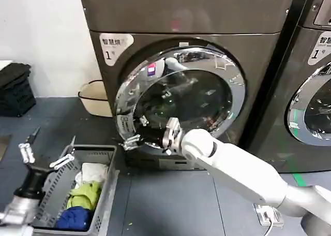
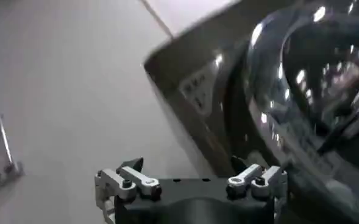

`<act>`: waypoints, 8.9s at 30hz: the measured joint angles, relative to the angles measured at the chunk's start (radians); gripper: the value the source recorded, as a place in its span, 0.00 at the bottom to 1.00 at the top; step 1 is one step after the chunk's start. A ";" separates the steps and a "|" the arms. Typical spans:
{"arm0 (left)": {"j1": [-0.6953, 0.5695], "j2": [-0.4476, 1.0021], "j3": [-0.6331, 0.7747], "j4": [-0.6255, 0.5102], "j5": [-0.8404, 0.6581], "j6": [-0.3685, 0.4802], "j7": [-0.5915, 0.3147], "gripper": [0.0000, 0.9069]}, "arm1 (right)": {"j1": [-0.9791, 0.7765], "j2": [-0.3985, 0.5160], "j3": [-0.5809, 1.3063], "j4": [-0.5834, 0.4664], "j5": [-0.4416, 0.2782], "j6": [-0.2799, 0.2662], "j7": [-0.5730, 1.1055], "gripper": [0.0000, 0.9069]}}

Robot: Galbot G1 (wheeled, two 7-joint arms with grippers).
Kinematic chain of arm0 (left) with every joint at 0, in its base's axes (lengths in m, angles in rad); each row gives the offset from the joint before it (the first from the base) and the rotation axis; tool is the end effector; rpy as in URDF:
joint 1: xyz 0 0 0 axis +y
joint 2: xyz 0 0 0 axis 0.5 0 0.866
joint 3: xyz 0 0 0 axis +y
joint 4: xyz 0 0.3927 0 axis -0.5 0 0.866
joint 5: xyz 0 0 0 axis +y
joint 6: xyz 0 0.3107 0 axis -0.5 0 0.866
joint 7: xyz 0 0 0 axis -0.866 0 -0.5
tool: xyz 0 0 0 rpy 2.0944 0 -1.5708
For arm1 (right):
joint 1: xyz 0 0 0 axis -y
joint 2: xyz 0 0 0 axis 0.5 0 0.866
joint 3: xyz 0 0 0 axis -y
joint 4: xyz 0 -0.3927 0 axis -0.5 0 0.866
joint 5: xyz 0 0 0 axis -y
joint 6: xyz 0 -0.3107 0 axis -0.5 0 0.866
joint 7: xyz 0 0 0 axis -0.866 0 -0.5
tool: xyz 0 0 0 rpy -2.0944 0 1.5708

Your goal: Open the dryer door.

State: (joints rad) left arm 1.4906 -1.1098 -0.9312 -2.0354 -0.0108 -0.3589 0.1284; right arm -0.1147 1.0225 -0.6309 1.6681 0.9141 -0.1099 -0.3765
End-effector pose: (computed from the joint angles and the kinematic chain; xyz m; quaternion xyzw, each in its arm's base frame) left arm 0.1540 0.2114 -0.2702 0.0326 0.9288 0.3058 0.2070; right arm 0.4414 0.0524 -0.1717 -0.6214 0.7809 -0.0638 0.0095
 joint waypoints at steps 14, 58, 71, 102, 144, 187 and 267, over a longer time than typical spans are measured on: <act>-0.218 0.168 0.178 0.159 -0.001 0.107 -0.011 1.00 | -0.003 -0.130 0.000 0.096 0.009 0.045 -0.198 1.00; -0.677 0.214 0.792 0.372 0.006 -0.054 0.058 1.00 | -0.694 -0.716 0.782 0.352 0.002 0.243 -0.467 1.00; -0.728 0.187 0.893 0.356 -0.021 -0.093 0.068 1.00 | -1.541 -0.501 1.629 0.445 -0.028 0.311 -0.464 1.00; -0.924 0.132 1.210 0.411 -0.076 -0.146 0.063 1.00 | -1.806 0.318 2.522 0.303 -0.465 0.314 0.046 1.00; -1.139 -0.295 1.450 0.719 0.001 -0.087 0.048 1.00 | -1.804 0.468 2.856 0.175 -0.858 0.220 0.441 1.00; -1.154 -0.470 1.462 0.801 0.000 0.051 -0.010 1.00 | -1.862 0.248 2.895 -0.041 -0.857 0.154 0.412 1.00; -0.229 0.536 0.284 -0.009 -2.330 1.095 -1.446 1.00 | -1.650 0.143 2.638 0.101 -0.791 0.028 0.331 1.00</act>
State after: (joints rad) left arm 1.2614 -0.5742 -0.6476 -2.0440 -2.3409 0.7361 -1.3174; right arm -1.7651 1.1659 2.0073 1.7691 0.1236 -0.0821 -0.0454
